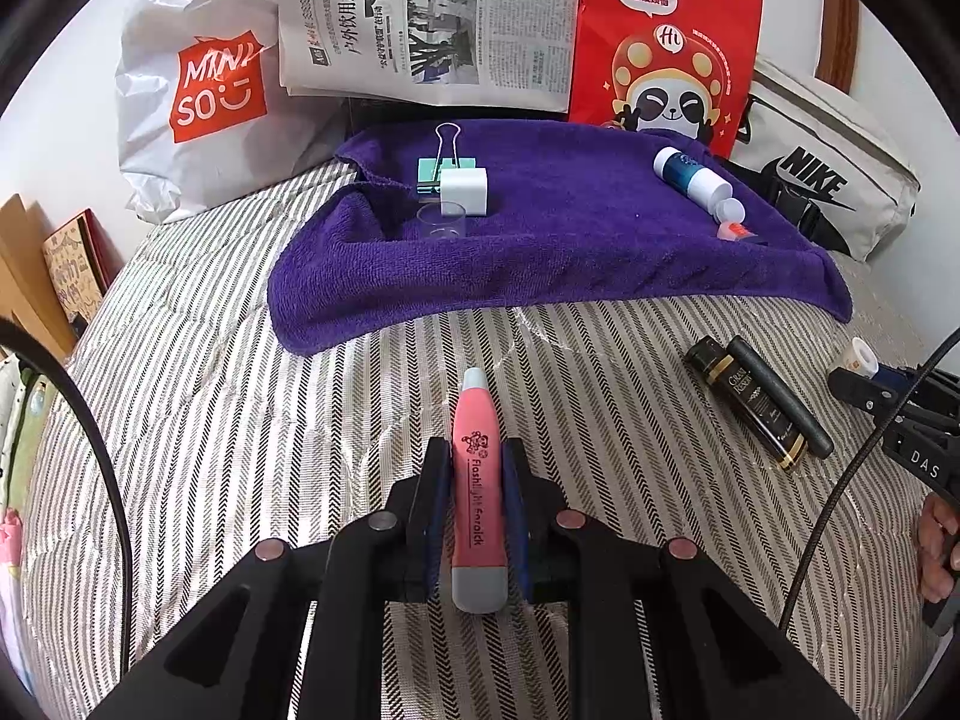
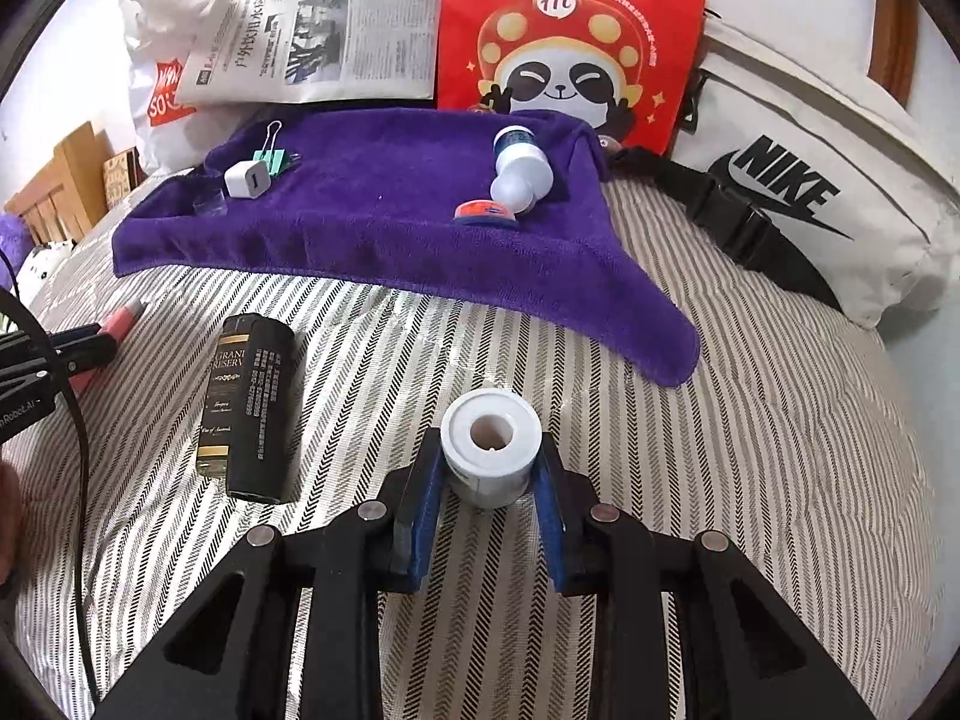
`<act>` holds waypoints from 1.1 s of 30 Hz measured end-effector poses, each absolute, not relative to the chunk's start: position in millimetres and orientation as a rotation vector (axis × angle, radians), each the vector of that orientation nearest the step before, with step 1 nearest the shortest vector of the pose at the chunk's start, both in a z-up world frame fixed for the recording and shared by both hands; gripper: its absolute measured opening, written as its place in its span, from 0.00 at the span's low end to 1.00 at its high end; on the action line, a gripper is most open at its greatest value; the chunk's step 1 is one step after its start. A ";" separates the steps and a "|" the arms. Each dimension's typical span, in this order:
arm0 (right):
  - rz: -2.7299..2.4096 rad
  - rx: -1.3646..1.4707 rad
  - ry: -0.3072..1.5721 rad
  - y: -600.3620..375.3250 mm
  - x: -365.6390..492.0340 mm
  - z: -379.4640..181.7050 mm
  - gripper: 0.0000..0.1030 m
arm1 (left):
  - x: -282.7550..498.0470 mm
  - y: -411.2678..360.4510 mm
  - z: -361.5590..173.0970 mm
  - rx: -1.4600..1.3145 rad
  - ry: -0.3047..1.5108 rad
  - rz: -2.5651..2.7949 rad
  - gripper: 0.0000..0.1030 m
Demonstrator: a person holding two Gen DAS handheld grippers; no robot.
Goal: Organize rigid objects
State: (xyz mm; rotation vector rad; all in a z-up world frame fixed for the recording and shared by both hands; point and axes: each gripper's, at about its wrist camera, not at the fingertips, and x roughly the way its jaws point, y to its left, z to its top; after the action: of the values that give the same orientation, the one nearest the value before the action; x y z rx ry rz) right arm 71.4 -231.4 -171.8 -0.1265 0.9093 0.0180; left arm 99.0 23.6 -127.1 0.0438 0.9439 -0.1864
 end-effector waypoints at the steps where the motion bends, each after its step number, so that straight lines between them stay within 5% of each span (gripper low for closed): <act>1: 0.023 -0.117 0.911 -233.0 71.7 -171.8 0.28 | 98.7 23.5 -127.3 0.045 0.944 -0.186 0.17; 33: 0.006 -0.124 0.912 -232.9 72.4 -172.3 0.33 | 98.8 22.3 -127.9 0.048 0.948 -0.185 0.17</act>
State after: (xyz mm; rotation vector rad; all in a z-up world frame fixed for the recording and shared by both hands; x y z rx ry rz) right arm 72.4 -232.9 -172.3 -0.1239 0.9119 0.0060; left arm 98.8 22.3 -127.9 0.0476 0.9479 -0.1853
